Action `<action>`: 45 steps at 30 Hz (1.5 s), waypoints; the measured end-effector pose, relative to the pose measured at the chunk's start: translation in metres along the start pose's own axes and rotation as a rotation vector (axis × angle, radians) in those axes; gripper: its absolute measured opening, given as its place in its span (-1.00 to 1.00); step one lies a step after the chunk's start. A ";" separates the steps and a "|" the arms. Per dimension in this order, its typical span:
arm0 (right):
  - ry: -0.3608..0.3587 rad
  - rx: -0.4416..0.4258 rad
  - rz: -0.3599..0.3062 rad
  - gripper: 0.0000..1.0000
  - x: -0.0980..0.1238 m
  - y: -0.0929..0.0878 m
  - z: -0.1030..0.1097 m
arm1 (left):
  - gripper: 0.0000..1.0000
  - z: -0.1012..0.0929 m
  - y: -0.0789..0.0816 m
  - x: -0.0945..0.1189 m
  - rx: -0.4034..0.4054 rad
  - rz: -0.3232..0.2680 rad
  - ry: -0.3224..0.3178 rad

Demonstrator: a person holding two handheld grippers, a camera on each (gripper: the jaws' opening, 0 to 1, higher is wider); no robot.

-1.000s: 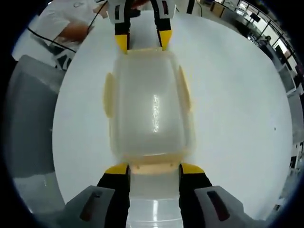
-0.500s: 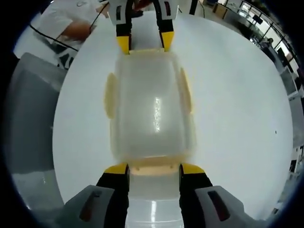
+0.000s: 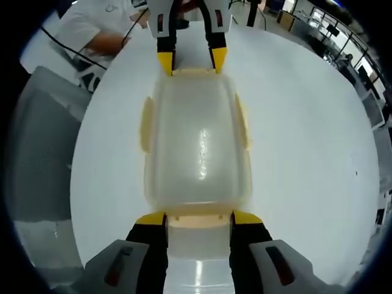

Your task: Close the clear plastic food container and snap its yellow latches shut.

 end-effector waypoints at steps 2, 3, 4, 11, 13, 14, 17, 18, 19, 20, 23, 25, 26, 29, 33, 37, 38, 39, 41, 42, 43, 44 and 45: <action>-0.002 -0.001 -0.009 -0.26 0.002 0.000 0.001 | -0.28 -0.001 -0.001 0.003 0.003 -0.002 -0.004; -0.002 -0.001 -0.013 -0.26 0.004 0.001 0.001 | -0.28 -0.001 -0.001 0.005 0.002 -0.002 -0.004; -0.001 -0.002 -0.018 -0.26 0.005 0.001 0.001 | -0.28 -0.001 -0.002 0.006 0.000 0.001 -0.005; 0.001 -0.003 -0.042 -0.26 0.022 0.004 0.003 | -0.28 -0.003 -0.003 0.021 -0.001 0.001 -0.006; 0.009 -0.009 -0.047 -0.26 0.026 0.004 0.004 | -0.28 -0.002 -0.002 0.025 -0.012 -0.001 0.005; 0.010 -0.011 -0.050 -0.26 0.029 0.004 0.005 | -0.28 -0.002 -0.002 0.027 -0.012 -0.001 0.005; 0.009 -0.001 -0.048 -0.26 0.034 0.003 0.007 | -0.29 -0.004 0.000 0.032 -0.008 -0.001 -0.004; 0.008 0.002 -0.049 -0.26 0.035 0.002 0.007 | -0.29 -0.005 0.001 0.034 -0.010 0.001 -0.003; 0.008 0.004 -0.049 -0.26 0.037 0.001 0.007 | -0.29 -0.006 0.002 0.036 -0.007 0.001 -0.007; 0.009 0.004 -0.050 -0.26 0.039 0.001 0.007 | -0.29 -0.006 0.002 0.038 -0.009 0.000 -0.006; 0.004 0.003 -0.057 -0.26 0.045 0.000 0.005 | -0.29 -0.004 0.003 0.044 -0.004 0.002 -0.001; 0.007 0.004 -0.058 -0.26 0.047 0.001 0.003 | -0.28 -0.002 0.003 0.046 -0.006 0.004 0.000; 0.006 0.007 -0.058 -0.26 0.049 0.001 0.002 | -0.28 0.000 0.003 0.048 -0.005 0.005 0.002; 0.006 0.005 -0.063 -0.26 0.054 0.002 -0.003 | -0.28 0.002 0.003 0.053 0.000 0.009 -0.003; 0.012 -0.004 -0.073 -0.26 0.060 0.001 -0.006 | -0.28 0.006 0.003 0.060 0.000 0.007 -0.007; 0.013 -0.005 -0.075 -0.26 0.065 0.001 -0.006 | -0.28 0.008 0.004 0.062 -0.003 0.005 -0.008; 0.015 -0.007 -0.073 -0.26 0.066 0.000 -0.006 | -0.28 0.008 0.005 0.062 -0.004 0.005 -0.007; 0.015 -0.006 -0.073 -0.26 0.066 0.000 -0.006 | -0.28 0.008 0.006 0.063 -0.002 0.006 -0.010; 0.019 -0.007 -0.073 -0.26 0.068 -0.002 -0.007 | -0.28 0.008 0.007 0.063 -0.004 0.004 -0.008; 0.019 -0.007 -0.073 -0.26 0.069 -0.002 -0.007 | -0.28 0.008 0.007 0.063 -0.003 0.004 -0.010; 0.019 -0.007 -0.074 -0.26 0.070 -0.003 -0.007 | -0.28 0.008 0.008 0.064 -0.002 0.003 -0.016; 0.016 -0.005 -0.076 -0.26 0.071 -0.004 -0.007 | -0.28 0.009 0.008 0.065 -0.001 0.003 -0.019; 0.019 -0.010 -0.078 -0.26 0.073 -0.004 -0.008 | -0.28 0.010 0.009 0.067 -0.006 0.001 -0.013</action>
Point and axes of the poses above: the point that each gripper's makers call its tool centre point, and the gripper's own axes: x roughly backward along the fingers, z roughly to its left, y roughly out of its top, the point moved 5 cm from there along x, roughly backward along the fingers, and after that the axes turned 15 degrees about z, right-handed, at the moved point
